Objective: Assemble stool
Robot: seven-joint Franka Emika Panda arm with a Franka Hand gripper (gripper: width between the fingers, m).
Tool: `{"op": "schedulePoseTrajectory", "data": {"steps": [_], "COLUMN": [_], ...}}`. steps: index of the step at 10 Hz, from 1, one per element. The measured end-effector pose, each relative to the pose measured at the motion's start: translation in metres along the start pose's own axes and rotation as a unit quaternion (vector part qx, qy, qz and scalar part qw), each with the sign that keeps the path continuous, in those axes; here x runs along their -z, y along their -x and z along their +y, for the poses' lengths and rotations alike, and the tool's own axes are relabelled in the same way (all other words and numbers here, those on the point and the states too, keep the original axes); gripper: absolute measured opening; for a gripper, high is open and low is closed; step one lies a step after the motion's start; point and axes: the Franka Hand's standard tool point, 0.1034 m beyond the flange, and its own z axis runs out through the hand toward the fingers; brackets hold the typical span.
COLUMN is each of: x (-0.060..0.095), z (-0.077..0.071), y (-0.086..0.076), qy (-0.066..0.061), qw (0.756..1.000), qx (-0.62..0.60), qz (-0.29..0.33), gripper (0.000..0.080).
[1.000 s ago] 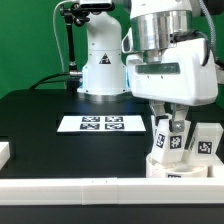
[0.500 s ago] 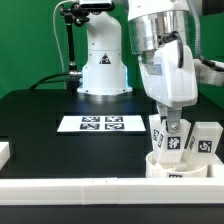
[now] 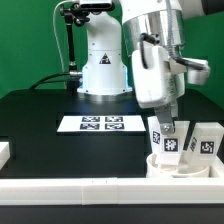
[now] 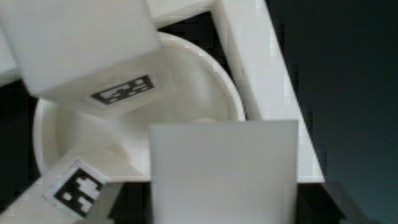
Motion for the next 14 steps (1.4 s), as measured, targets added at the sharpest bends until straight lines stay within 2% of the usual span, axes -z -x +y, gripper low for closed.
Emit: {"op": "schedulePoseTrajectory", "data": {"steps": [2, 3, 4, 5, 6, 8, 9, 12, 13, 14], "x": [0.0, 0.0, 0.0, 0.0, 0.002, 0.015, 0.021, 0.019, 0.019, 0.021], "z": [0.0, 0.0, 0.0, 0.0, 0.0, -0.008, -0.013, -0.011, -0.011, -0.013], "y": [0.0, 0.0, 0.0, 0.001, 0.003, 0.009, 0.01, 0.009, 0.009, 0.009], "qy": [-0.001, -0.001, 0.001, 0.01, 0.02, 0.021, 0.014, 0.014, 0.014, 0.019], "qw": [0.999, 0.999, 0.999, 1.0, 1.0, 0.999, 0.999, 0.989, 0.981, 0.967], "qx": [-0.033, -0.044, -0.041, -0.022, -0.01, 0.036, 0.039, 0.149, 0.194, 0.254], "qz": [-0.003, -0.003, -0.003, -0.005, -0.008, -0.015, -0.019, -0.017, -0.018, -0.015], "gripper": [0.034, 0.0441, 0.0441, 0.0571, 0.0625, 0.0645, 0.0648, 0.0649, 0.0649, 0.0649]}}
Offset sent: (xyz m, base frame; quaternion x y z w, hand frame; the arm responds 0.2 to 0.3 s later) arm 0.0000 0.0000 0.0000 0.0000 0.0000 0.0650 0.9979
